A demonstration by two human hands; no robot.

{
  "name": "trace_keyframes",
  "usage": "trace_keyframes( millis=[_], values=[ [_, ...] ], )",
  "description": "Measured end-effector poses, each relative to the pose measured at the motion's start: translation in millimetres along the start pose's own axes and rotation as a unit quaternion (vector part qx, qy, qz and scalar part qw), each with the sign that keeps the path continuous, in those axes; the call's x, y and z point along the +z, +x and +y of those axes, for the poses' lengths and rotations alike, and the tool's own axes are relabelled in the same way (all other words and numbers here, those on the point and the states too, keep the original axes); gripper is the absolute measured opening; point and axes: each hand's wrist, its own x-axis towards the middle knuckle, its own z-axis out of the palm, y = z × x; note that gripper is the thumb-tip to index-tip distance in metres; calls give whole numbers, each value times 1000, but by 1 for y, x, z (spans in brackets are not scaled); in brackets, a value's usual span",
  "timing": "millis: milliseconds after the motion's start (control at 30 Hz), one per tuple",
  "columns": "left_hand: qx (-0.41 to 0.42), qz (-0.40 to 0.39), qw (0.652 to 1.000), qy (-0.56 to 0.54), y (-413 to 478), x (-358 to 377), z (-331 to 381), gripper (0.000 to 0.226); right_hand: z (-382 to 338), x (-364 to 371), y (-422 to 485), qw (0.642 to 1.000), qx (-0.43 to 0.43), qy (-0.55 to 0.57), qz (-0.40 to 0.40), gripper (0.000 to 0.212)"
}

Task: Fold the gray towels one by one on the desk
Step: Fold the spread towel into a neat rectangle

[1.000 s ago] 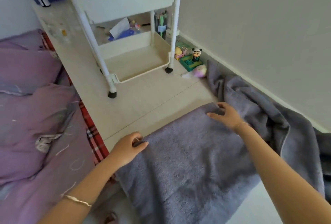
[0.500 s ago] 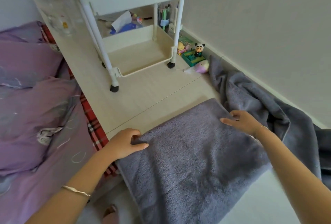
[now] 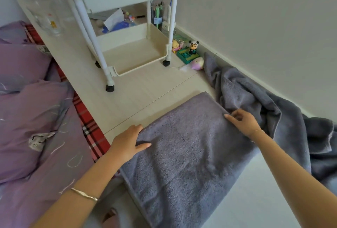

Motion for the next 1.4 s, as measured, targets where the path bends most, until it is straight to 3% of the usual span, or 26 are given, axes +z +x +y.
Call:
trace_keyframes(
  millis=[67, 133, 200, 300, 433, 533, 633, 733, 833, 1033, 1167, 1233, 1400],
  values=[
    [31, 84, 995, 35, -5, 6, 10, 49, 9, -12, -11, 1000, 23, -8, -12, 45],
    [113, 168, 979, -7, -9, 13, 38, 47, 17, -27, -21, 996, 40, -65, -51, 50],
    [183, 119, 976, -26, -11, 25, 72, 55, 21, -39, -28, 985, 60, -118, -109, 56],
    [182, 10, 982, 48, -6, 55, 99, 71, 25, -45, -29, 974, 15, -172, -146, 51],
    [156, 42, 982, 103, -5, 79, 99, 78, 37, -37, -25, 990, -19, -136, -29, 48],
    [139, 53, 983, 109, -5, 80, 104, 78, 28, -17, -41, 969, 0, -221, 108, 38],
    [115, 55, 985, 114, -8, 82, 109, 73, 6, 35, -80, 949, -85, -179, 245, 49],
    [100, 66, 986, 117, -8, 86, 110, 70, -6, 94, -124, 953, -160, -191, 171, 56],
    [78, 66, 989, 105, -4, 88, 111, 72, 19, 98, -138, 960, -135, -214, 117, 59],
    [78, 38, 989, 117, -2, 89, 115, 72, 73, 49, -140, 968, 22, -184, 170, 72],
    [99, 21, 988, 118, 6, 79, 124, 76, 39, 56, -154, 963, -19, -93, 252, 67],
    [142, 25, 983, 111, 20, 67, 135, 75, 20, 69, -156, 966, -15, -54, 253, 60],
    [251, 4, 956, 150, 79, 46, 159, 53, -17, 94, -127, 967, 13, -96, 237, 68]
  ],
)
